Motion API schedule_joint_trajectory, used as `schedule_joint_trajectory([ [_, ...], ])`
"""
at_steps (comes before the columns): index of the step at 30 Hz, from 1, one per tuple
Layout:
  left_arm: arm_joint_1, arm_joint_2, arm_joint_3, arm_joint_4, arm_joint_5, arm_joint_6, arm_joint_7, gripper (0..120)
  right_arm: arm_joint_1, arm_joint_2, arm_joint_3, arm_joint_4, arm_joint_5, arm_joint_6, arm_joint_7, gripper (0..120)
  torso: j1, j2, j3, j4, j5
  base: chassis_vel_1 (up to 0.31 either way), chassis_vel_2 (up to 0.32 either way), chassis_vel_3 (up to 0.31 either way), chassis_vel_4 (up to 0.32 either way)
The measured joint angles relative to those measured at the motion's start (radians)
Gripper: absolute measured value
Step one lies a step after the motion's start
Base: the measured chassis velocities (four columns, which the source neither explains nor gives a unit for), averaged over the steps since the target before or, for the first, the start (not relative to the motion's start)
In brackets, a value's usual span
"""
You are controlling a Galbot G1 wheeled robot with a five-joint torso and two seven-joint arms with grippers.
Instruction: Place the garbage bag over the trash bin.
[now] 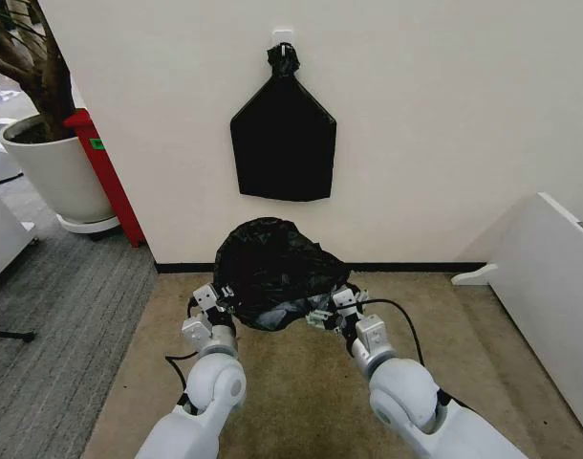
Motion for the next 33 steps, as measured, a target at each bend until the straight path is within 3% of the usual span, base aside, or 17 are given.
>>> schedule_joint_trajectory([
  [15, -0.015, -0.001, -0.013, -0.029, -0.095, -0.008, -0.025, 1, -0.034, 0.004, -0.006, -0.021, -0.038, 0.009, -0.025, 100, 0.000, 0.000, 0.000, 0.0001, 0.0000, 0.000, 0.000, 0.000, 0.000],
  [24, 0.036, -0.019, -0.004, -0.140, -0.240, 0.029, -0.051, 1, -0.011, 0.042, 0.001, -0.109, -0.075, 0.058, -0.049, 100, 0.000, 0.000, 0.000, 0.0000, 0.0001, 0.000, 0.000, 0.000, 0.000],
  [33, 0.078, -0.037, -0.008, -0.204, -0.280, 0.046, -0.069, 1, 0.029, 0.065, 0.006, -0.185, -0.081, 0.079, -0.064, 100, 0.000, 0.000, 0.000, 0.0001, 0.0001, 0.000, 0.000, 0.000, 0.000],
])
